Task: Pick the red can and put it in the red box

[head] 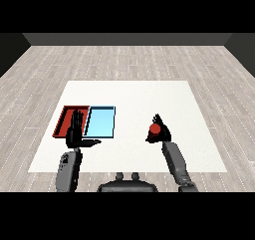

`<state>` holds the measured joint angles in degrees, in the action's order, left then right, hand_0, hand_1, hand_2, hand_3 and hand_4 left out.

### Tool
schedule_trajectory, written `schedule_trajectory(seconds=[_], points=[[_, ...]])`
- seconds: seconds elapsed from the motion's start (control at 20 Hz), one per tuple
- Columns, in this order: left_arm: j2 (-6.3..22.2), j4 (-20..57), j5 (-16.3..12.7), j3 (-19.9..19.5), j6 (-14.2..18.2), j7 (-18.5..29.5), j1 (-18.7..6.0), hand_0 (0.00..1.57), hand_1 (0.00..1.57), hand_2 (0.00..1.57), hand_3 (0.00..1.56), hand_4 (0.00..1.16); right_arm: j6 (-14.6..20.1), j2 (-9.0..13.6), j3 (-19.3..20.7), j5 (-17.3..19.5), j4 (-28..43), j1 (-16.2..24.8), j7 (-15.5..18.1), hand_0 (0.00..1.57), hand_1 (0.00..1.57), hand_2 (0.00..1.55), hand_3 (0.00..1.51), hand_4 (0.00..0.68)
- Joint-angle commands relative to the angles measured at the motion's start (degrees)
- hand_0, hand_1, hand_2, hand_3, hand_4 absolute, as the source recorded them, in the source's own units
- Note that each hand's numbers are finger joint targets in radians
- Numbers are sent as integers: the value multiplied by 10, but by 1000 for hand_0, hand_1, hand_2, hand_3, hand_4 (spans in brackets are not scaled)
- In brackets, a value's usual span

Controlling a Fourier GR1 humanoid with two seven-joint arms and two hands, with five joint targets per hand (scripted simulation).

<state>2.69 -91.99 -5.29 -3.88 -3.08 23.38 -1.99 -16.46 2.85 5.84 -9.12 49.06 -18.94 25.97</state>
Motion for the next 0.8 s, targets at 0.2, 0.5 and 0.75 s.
schedule_trajectory(seconds=[0.2, 0.5, 0.75], points=[[-6, 22, 11, 5, -2, 33, 15, 0, 0, 0, 0, 0, 107, -27, 1, 15, -34, -41, -28, 510, 510, 670, 430, 0], [0, 1, -10, -4, 0, -16, -8, 0, 0, 0, 0, 0, 173, -19, 7, 51, -79, -73, 0, 1486, 1486, 1464, 1418, 611], [15, -7, -15, -19, 3, -36, -17, 0, 0, 0, 0, 0, 137, 6, -8, 55, -28, -6, 30, 1451, 1451, 1441, 1396, 594]])
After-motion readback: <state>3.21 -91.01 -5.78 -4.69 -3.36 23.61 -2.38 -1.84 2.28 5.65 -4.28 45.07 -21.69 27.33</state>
